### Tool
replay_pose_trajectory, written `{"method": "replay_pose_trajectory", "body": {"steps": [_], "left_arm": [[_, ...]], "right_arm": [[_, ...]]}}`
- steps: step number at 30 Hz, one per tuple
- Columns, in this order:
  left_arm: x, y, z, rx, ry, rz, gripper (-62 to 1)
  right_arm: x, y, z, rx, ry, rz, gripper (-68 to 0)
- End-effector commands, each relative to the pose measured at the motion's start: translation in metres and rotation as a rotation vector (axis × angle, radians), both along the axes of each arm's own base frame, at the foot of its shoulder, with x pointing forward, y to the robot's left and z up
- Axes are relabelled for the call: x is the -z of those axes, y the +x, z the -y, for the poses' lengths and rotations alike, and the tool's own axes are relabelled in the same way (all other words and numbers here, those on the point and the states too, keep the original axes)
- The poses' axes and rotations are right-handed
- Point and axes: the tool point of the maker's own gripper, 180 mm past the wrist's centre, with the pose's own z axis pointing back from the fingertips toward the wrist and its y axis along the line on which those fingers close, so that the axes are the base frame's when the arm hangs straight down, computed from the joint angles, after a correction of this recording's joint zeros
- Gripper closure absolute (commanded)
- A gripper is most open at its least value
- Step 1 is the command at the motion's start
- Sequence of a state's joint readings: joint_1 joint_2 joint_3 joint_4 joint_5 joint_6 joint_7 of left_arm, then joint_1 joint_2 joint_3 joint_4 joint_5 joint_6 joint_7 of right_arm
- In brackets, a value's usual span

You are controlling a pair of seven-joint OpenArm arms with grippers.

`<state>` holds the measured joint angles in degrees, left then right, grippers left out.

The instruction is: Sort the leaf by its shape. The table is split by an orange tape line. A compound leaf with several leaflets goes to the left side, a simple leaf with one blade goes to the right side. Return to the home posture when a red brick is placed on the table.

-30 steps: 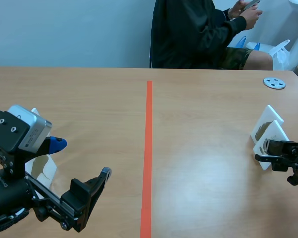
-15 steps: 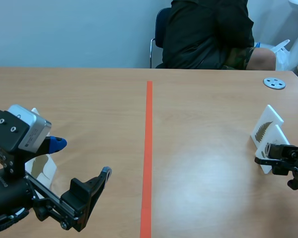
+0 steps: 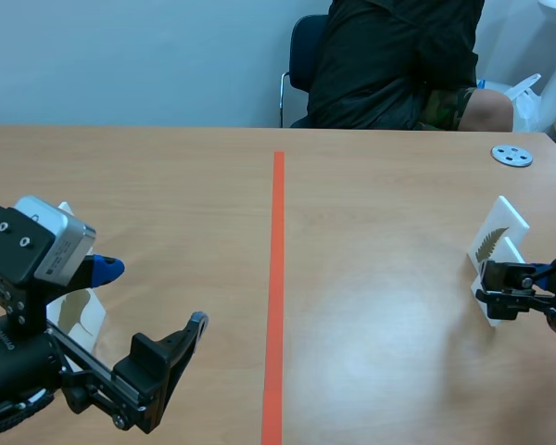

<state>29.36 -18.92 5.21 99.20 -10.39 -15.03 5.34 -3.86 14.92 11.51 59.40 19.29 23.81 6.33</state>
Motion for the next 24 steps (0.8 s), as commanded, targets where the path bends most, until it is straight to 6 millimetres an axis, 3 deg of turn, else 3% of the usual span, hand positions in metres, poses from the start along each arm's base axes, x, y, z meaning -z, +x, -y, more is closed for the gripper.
{"method": "replay_pose_trajectory", "body": {"steps": [1,7,14,21,24], "left_arm": [[-0.009,0.003,0.002,0.002,-0.023,0.03,-62.3],[-0.009,0.003,0.002,0.002,-0.023,0.03,-62.3],[-0.009,0.003,0.002,0.002,-0.023,0.03,-62.3],[-0.009,0.003,0.002,0.002,-0.023,0.03,-62.3],[-0.009,0.002,0.002,0.002,-0.023,0.03,-62.3]], "right_arm": [[-0.026,0.011,-0.001,-0.031,-0.015,0.076,-40.4],[-0.058,0.01,-0.015,-0.089,-0.057,0.142,-41.6],[-0.104,-0.008,-0.023,-0.147,-0.146,0.194,-41.7],[-0.127,-0.02,-0.032,-0.199,-0.203,0.178,-65.5],[-0.128,-0.022,-0.041,-0.229,-0.186,0.146,-67.9]]}}
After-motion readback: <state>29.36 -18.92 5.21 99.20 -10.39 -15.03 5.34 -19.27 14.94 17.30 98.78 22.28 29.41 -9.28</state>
